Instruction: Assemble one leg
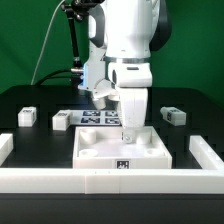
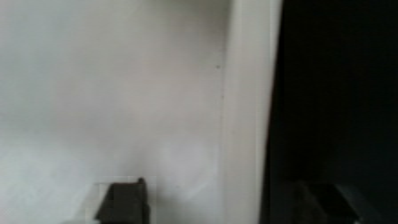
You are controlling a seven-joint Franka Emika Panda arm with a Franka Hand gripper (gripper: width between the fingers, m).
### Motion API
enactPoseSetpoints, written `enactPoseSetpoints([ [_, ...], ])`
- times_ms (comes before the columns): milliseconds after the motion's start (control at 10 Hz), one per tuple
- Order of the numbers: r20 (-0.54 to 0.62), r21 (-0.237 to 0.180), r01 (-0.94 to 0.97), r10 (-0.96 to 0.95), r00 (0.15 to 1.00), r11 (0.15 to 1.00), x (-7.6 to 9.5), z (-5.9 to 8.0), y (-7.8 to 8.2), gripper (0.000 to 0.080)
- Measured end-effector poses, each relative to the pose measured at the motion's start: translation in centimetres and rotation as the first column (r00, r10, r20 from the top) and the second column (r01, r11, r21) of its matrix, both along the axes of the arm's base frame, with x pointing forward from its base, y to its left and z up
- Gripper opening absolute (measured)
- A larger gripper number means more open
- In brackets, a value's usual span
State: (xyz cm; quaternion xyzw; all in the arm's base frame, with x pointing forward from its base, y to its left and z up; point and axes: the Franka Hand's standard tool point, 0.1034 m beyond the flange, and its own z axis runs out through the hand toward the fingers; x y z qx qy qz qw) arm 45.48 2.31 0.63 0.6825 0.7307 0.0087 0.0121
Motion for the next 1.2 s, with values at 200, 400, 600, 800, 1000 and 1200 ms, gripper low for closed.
enactPoseSetpoints([
  [200,0.000,0.000,0.000,0.000,1.000,1.000,0.0,0.0,0.0,0.0079],
  [400,-0.002,-0.001,0.001,-0.001,1.000,1.000,0.0,0.0,0.0,0.0058],
  [600,-0.002,-0.001,0.001,-0.001,1.000,1.000,-0.1,0.0,0.0,0.0058],
  [800,-0.002,-0.001,0.001,-0.001,1.000,1.000,0.0,0.0,0.0,0.0058],
  [1000,-0.002,0.004,0.032,-0.032,0.999,0.999,-0.1,0.0,0.7,0.0058],
  [1200,-0.001,0.017,0.099,-0.099,0.995,0.995,-0.1,0.1,3.2,0.0058],
])
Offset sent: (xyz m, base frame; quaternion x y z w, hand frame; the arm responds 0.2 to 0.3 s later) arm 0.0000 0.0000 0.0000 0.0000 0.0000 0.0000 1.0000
